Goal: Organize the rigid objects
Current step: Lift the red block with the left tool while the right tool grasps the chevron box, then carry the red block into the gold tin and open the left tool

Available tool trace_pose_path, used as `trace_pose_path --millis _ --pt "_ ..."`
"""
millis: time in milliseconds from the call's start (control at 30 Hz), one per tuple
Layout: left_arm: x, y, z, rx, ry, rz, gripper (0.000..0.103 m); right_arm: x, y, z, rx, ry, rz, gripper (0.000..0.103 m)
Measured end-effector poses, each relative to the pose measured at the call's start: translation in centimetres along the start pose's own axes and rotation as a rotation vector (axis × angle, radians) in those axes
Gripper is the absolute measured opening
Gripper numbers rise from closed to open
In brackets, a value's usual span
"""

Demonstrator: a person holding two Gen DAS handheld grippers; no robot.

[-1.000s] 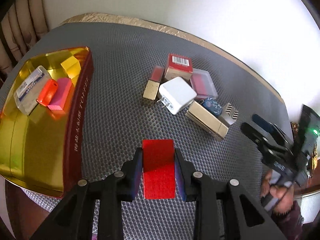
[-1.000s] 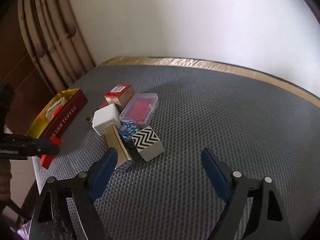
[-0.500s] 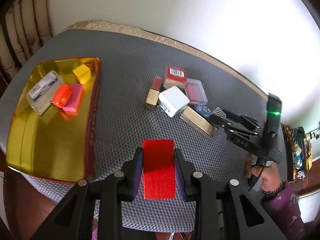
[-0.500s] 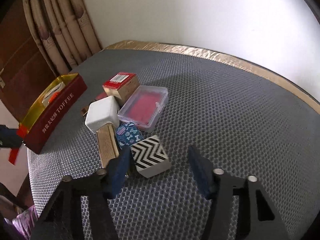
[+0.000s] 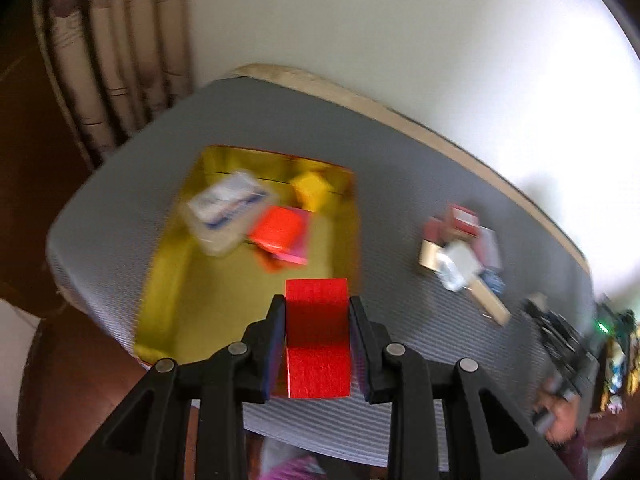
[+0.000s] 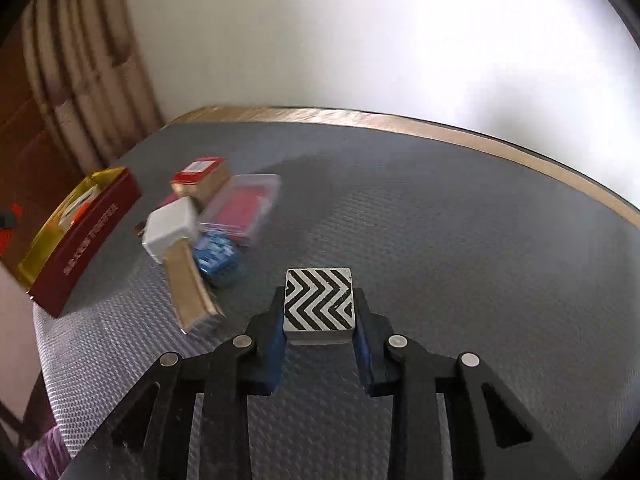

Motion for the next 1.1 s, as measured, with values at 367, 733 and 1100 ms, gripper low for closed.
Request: trace_pose_path --millis 367,733,1100 --pt "-0.6 -5.9 -7.2 0.101 0.062 -0.077 0.03 0.0 1.5 2.1 0.002 -0.084 0.026 0.028" --pt "0.2 -8.7 -8.5 0.134 0.053 -0.077 0.03 -0.2 1.1 2.1 -0.007 -0.081 0.004 0.028" --pt "-2.3 -1.7 -8.5 0.12 0.146 0.082 0.035 -0.3 0.5 2.2 -0.004 -0.07 -0.019 0.028"
Point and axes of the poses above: each gripper's, at about its wrist camera, not at the fingertips, and y roughly against the way its jaws point, z to its right, x to its top, the point moved 10 cm from there along -y, roughly the way its jaws point, and after that the axes turned 15 degrees about -y, right-handed, at the moved point
